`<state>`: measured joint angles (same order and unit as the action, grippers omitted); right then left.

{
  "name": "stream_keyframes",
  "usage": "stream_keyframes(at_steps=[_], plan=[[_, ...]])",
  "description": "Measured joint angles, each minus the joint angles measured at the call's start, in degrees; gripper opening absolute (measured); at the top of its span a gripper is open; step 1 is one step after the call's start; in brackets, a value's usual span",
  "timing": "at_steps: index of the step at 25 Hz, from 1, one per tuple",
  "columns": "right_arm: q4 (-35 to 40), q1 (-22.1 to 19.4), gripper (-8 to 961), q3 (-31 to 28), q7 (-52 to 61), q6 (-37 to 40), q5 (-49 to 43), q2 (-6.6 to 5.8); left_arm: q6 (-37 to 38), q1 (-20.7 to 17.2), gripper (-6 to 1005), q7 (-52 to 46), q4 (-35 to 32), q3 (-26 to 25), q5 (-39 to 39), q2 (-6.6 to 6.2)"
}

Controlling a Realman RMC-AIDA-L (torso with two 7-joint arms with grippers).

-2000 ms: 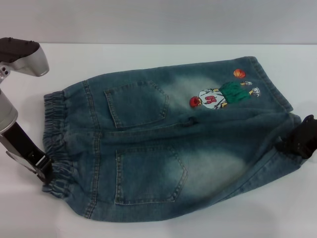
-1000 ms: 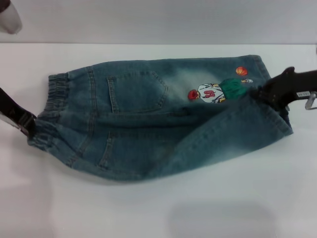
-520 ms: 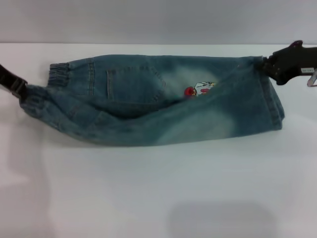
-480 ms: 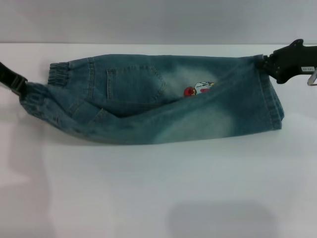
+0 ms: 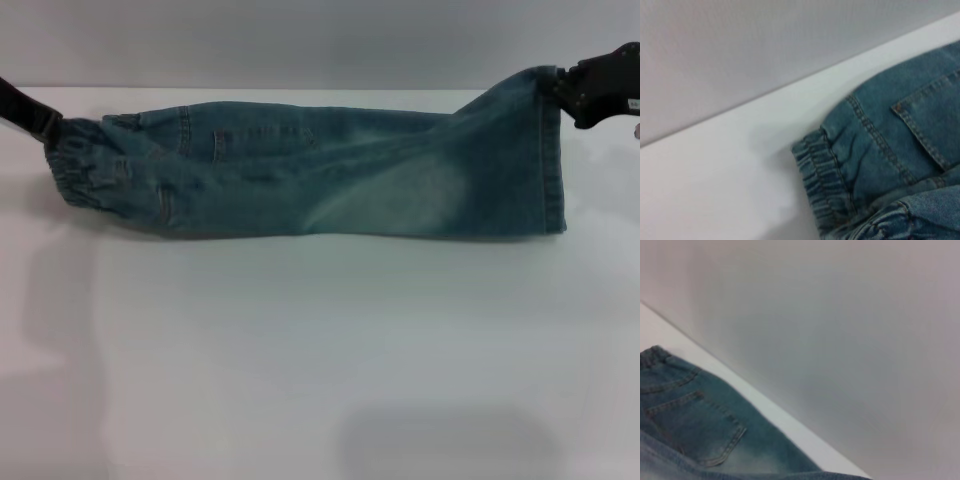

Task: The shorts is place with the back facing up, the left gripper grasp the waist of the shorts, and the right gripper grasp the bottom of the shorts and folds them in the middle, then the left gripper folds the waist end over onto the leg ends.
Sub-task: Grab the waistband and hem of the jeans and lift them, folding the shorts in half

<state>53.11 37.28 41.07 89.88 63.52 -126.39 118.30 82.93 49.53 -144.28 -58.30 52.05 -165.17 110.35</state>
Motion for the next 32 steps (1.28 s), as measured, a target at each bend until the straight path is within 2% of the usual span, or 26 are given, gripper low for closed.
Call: stream_keyframes(at_steps=[12, 23, 32], plan=[[-4.33, 0.90, 7, 0.53, -0.45, -8.26, 2.30, 0.33, -10.01, 0.88, 80, -1.62, 2.80, 1.98, -0.43, 2.64], [-8.59, 2.28, 7, 4.18, -0.27, -16.72, 3.40, 0.35, -18.38, 1.61, 89, -5.79, 7.37, 7.65, -0.42, 3.62], [-11.56, 2.93, 6, 4.44, -0.18, -22.34, 4.23, 0.29, -24.31, 2.36, 96, -7.02, 11.52, 8.21, -0.41, 3.97]])
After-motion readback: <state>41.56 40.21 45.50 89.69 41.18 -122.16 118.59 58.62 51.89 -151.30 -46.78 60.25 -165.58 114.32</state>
